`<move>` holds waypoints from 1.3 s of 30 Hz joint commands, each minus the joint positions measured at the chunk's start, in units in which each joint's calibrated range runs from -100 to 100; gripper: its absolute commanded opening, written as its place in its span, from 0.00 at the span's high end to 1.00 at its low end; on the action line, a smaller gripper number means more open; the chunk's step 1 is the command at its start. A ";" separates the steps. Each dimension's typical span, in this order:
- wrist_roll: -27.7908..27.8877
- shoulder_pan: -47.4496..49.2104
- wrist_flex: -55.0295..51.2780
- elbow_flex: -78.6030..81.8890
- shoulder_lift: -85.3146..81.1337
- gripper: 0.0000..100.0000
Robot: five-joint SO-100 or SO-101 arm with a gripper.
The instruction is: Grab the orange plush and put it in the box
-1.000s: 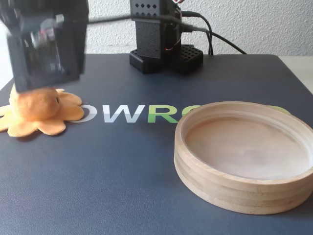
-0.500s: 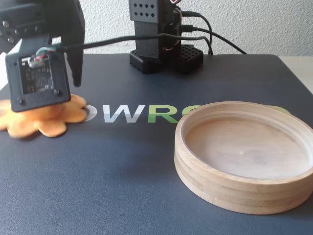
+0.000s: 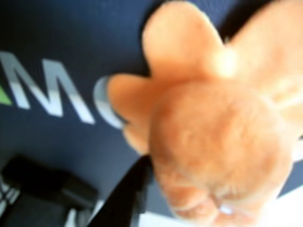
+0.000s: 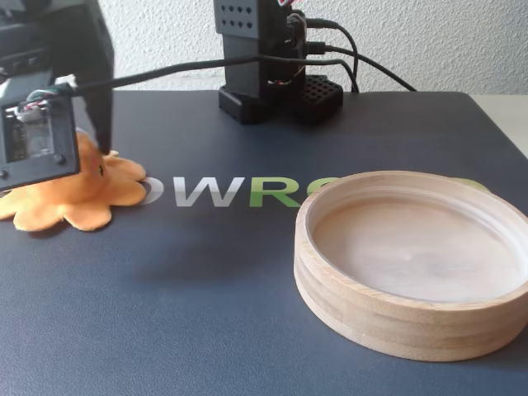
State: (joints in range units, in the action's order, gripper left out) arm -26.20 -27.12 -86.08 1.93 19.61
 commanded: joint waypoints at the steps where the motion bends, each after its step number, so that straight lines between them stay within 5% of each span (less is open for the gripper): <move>1: 2.62 -2.28 3.56 1.88 0.63 0.45; 5: 2.99 -2.88 4.17 1.06 1.81 0.61; 11: 2.93 -0.86 3.30 -0.75 1.81 1.00; 25: 2.46 24.09 -8.62 -24.23 -10.17 0.99; 39: -15.53 49.57 -12.71 -28.04 -10.92 0.99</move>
State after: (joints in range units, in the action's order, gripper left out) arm -38.70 19.38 -98.02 -24.11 12.38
